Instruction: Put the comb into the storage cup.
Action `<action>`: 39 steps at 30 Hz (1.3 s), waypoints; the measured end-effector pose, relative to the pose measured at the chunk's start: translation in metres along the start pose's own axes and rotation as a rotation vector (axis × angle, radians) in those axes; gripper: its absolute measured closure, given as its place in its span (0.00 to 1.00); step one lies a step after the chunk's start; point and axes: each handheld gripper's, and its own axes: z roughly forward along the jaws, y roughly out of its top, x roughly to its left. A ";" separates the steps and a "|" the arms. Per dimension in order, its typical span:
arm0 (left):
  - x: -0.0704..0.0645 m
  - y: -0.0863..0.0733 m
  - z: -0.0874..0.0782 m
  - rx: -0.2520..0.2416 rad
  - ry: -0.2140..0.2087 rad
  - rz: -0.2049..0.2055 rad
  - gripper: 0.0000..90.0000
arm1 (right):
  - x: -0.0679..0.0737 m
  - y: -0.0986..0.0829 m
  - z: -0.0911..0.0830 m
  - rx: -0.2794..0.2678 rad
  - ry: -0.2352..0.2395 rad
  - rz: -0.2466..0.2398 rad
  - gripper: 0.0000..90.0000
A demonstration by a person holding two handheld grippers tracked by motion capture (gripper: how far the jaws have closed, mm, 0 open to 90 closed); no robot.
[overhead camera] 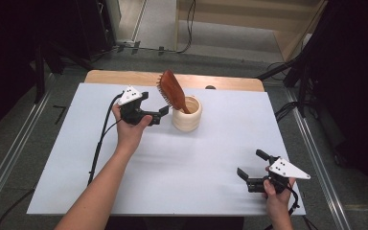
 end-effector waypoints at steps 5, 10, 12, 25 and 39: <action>-0.003 -0.002 -0.011 -0.006 0.003 0.011 0.00 | 0.000 0.000 0.000 0.000 0.003 -0.005 0.00; -0.005 -0.006 -0.024 -0.014 0.006 0.013 0.00 | 0.000 0.000 0.000 0.000 0.001 -0.009 0.00; -0.006 -0.008 -0.028 -0.019 0.007 0.014 0.00 | 0.000 0.000 0.000 0.000 0.001 -0.009 0.00; -0.009 -0.015 -0.056 -0.034 0.017 0.034 0.00 | 0.001 0.000 0.001 0.002 -0.004 -0.012 0.00; -0.008 -0.029 -0.082 -0.053 0.037 0.030 0.00 | 0.001 0.000 0.001 0.006 -0.006 -0.012 0.00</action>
